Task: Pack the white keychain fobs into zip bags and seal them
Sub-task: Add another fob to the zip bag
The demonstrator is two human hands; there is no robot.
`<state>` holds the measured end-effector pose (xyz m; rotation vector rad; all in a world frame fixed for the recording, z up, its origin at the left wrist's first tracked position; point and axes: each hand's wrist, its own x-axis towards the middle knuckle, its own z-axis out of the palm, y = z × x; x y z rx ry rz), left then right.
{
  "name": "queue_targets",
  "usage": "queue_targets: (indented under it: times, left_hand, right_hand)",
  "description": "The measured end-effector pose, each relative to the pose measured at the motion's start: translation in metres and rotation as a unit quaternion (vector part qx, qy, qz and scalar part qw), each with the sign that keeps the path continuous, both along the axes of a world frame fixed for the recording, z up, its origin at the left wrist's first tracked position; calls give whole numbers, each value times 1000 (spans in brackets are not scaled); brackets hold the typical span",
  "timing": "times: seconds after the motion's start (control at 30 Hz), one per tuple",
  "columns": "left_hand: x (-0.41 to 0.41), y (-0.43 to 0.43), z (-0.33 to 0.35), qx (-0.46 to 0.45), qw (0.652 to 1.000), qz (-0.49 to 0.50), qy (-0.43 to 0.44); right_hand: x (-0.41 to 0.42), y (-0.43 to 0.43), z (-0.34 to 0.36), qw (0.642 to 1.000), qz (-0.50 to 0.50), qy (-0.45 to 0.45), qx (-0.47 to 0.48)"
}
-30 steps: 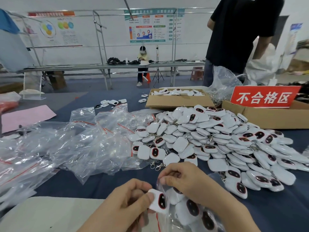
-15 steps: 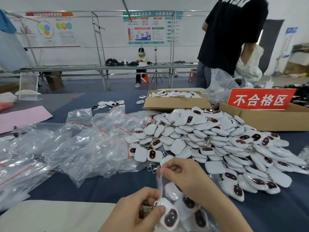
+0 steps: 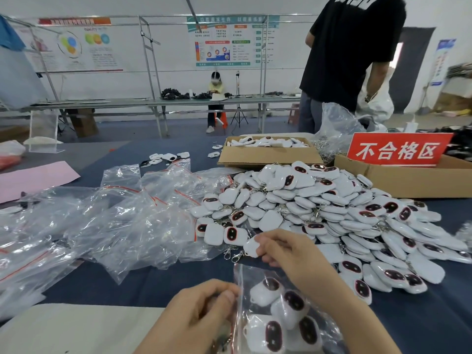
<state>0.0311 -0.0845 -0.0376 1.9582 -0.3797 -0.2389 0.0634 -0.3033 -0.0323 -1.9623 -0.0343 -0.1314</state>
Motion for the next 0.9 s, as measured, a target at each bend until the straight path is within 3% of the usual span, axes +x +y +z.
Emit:
queue_targets:
  times: [0.13,0.33,0.43,0.67,0.9]
  left_hand:
    - [5,5,-1,-9,995,66,-74]
    - [21,6,-16,14,984,121,-129]
    - [30,2,-19,52,981,126,-136]
    - [51,-17,-19,176,957,102,-209]
    - [67,-26,-18,170,955,100,-219]
  right_hand:
    - [2,-11,0,992,-105,-72,-10]
    - [7,-16,-18,949,-157,-83,-259]
    - [8,-15,-24,929,-149,-73,-331]
    - [9,-15,-25,926,-146,-75,-339]
    - [9,-16,-21,941,-133,-81,-300]
